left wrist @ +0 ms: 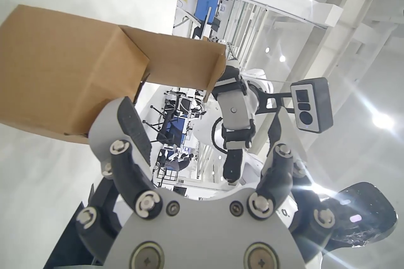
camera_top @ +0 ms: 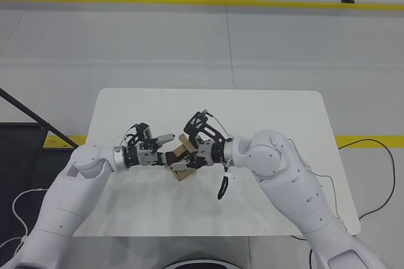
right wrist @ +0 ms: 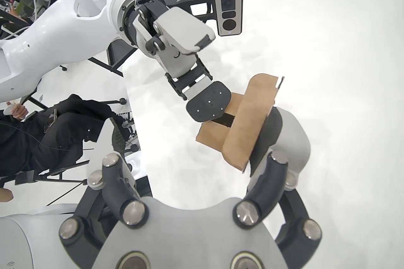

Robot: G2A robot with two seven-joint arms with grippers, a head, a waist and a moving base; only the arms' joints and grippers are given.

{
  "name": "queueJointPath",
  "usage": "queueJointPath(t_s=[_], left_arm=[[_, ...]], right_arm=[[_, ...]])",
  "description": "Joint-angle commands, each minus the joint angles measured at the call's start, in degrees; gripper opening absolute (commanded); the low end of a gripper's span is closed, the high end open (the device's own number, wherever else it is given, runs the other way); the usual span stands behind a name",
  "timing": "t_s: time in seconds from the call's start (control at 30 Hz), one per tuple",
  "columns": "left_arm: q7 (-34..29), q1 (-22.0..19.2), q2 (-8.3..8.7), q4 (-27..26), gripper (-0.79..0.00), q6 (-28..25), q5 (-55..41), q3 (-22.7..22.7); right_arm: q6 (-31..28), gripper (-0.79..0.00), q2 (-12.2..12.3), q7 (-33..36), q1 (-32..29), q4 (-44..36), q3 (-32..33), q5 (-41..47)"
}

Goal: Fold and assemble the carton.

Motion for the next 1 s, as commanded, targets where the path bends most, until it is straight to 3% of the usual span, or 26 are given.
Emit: queueJointPath(t_s=[0.0, 0.97], left_arm=[[0.1, -0.3, -0.12, 0.35, 0.0, 0.09, 0.0, 0.47], [2.59, -1.34, -0.67, 1.32, 0.0, 0.07, 1.43, 2.01]], right_arm=[[0.02, 0.0, 0.02, 0.08, 0.09, 0.06, -0.1, 0.2], [-2.63, 0.0, 0.58, 0.61, 0.71, 0.03, -1.05, 2.82]])
